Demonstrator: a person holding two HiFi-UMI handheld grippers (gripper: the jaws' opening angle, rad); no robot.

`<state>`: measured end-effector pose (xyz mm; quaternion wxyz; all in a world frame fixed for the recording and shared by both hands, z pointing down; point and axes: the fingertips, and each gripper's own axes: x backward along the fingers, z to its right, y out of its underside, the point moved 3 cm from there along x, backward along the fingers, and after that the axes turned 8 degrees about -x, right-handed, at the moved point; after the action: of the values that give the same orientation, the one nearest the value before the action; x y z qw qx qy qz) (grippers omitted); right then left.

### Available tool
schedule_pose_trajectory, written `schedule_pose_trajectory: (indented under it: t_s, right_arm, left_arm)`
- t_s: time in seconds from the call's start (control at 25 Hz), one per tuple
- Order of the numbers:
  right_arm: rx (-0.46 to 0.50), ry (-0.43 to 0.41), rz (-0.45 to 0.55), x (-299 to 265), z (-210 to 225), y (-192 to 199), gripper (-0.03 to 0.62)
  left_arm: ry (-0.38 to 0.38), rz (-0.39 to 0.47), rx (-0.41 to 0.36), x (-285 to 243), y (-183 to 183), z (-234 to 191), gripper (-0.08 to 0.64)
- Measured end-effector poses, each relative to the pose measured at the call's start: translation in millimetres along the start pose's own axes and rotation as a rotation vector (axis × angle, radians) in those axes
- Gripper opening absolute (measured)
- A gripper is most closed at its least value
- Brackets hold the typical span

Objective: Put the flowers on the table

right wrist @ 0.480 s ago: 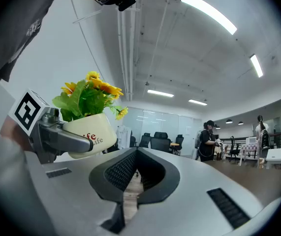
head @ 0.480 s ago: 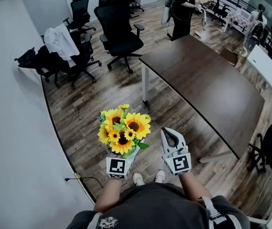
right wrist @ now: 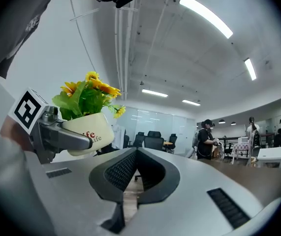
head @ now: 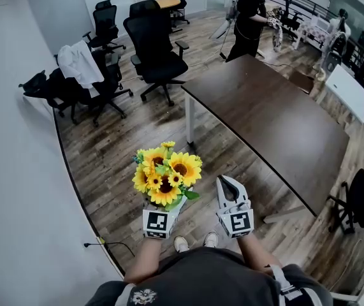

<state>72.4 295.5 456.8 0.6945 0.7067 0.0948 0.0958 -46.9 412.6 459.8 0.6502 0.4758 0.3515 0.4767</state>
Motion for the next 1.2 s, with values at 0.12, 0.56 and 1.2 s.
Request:
schedule_pose_trajectory:
  t_s: [0.12, 0.56, 1.2]
  right_arm:
    - [-0.004, 0.012, -0.003, 6, 11, 1, 0.023]
    - [-0.043, 0.003, 0.083, 4, 26, -4, 0.025]
    - [-0.064, 0.088, 0.063, 53, 152, 0, 0.025]
  left_arm:
    - [0.005, 0.002, -0.005, -5, -6, 9, 0.537]
    - [0.020, 0.009, -0.026, -20, -4, 16, 0.537]
    - [0.066, 0.008, 0.009, -110, -32, 94, 0.537]
